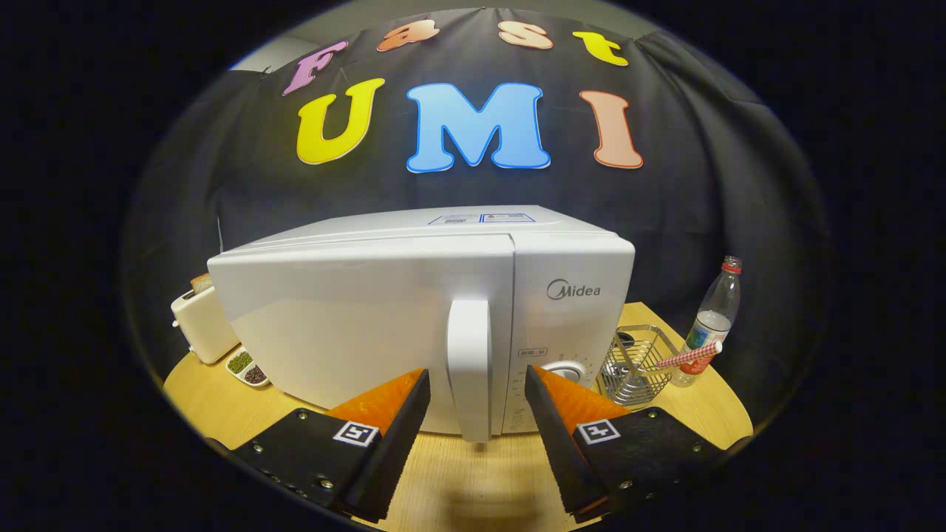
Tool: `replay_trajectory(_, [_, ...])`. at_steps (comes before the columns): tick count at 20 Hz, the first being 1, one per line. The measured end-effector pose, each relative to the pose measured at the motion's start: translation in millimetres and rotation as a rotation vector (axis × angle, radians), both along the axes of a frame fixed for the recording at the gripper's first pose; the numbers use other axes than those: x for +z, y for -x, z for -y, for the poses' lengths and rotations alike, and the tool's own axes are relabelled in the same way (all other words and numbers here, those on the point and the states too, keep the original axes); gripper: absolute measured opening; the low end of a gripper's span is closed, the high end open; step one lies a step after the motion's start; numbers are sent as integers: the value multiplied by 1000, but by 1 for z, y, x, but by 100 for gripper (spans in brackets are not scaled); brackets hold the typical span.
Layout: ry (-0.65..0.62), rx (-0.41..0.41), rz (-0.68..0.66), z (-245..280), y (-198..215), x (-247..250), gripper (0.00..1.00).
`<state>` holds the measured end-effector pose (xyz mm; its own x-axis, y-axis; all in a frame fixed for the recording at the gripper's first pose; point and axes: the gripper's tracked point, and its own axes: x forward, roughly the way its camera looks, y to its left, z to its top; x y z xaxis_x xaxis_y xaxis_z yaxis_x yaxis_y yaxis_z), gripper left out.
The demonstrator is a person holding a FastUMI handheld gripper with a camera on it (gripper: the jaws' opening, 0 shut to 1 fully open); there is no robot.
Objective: Open the microwave, put the food inside, and close the microwave door.
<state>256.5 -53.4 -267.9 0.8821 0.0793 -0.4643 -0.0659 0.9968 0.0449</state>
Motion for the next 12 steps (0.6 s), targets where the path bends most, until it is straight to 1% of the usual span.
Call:
replay_trajectory(1, [10,-14,1,3,-2,-1,83])
replay_trajectory(3, [3,-17,9,3,-3,2,42])
replay_trajectory(6, [-19,0,10,-5,-3,2,41])
replay_trajectory(7, [-13,0,10,-5,-7,1,34])
replay_trajectory(9, [-5,-3,9,-3,-2,3,31])
replay_trajectory(10, [-7,0,9,-4,-3,2,25])
replay_trajectory(11, [-9,3,4,-6,-4,2,25])
replay_trajectory(12, [-12,11,2,-5,-3,2,16])
